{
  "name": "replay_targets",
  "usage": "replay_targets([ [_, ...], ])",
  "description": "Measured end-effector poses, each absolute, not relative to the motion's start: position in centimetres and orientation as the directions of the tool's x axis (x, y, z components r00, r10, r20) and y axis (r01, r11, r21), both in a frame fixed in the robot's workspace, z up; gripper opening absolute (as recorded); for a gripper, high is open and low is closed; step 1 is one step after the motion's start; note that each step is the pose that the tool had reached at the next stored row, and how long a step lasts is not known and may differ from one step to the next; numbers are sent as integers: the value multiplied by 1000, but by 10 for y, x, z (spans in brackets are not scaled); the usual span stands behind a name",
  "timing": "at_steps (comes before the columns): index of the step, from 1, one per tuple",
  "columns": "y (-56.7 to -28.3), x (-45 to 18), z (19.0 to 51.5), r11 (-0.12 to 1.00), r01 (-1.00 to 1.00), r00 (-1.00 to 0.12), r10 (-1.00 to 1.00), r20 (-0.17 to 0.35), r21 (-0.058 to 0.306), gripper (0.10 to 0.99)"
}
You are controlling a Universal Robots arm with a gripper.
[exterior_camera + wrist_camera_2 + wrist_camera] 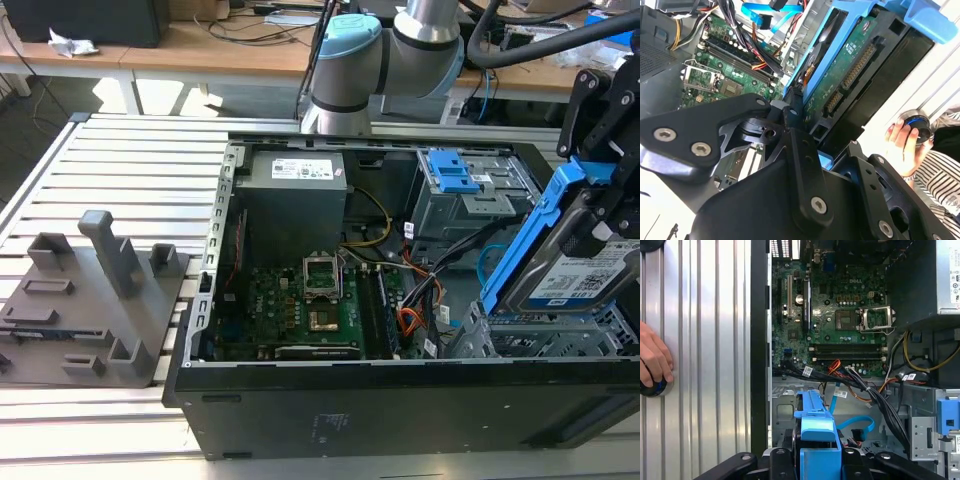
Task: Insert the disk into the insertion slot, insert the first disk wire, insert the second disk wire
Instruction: 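Insert the disk into the insertion slot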
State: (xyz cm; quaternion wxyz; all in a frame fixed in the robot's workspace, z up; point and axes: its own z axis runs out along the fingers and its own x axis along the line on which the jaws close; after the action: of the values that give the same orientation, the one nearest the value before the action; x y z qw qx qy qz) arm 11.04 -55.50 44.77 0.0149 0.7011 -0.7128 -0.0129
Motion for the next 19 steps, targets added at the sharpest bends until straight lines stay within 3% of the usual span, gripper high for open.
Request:
replay_targets([
  [19, -548, 121, 429, 16, -999, -16, -1000, -5, 39, 361],
])
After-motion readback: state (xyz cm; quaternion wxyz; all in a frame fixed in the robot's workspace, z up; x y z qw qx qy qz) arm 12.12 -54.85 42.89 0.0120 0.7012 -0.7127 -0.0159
